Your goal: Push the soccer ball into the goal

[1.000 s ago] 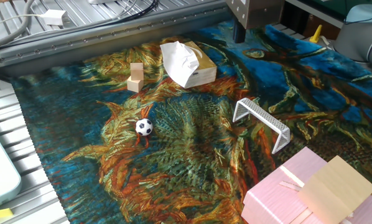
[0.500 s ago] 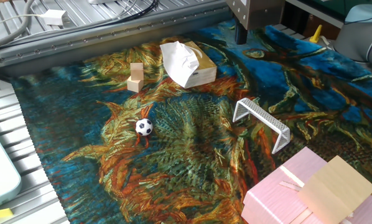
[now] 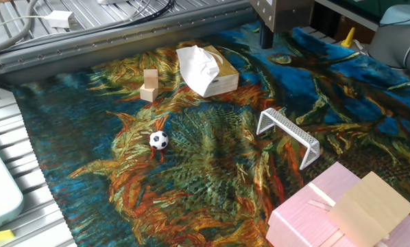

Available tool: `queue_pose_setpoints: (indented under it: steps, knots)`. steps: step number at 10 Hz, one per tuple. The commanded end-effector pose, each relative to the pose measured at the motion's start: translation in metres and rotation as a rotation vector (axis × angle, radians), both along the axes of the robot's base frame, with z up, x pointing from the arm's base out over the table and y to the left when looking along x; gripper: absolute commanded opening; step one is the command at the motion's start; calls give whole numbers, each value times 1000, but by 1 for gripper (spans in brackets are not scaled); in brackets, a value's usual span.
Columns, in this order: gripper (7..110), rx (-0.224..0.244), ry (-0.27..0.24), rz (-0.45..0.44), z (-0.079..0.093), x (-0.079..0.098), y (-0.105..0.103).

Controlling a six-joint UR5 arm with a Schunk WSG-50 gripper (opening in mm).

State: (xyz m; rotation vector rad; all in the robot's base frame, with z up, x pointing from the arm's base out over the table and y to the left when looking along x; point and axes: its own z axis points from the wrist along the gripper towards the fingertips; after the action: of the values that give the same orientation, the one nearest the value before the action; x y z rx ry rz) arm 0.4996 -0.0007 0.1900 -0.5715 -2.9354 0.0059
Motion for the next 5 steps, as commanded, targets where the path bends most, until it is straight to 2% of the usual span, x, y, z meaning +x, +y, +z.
queue_pose_setpoints:
  steps: [1,2,3,5]
  knots:
    - [7,28,-17,0,2,5,8]
    - [7,25,-12,-9,3,6,9]
    - [7,1,6,-13,4,1,3]
    - [7,29,8,0,6,-1,6]
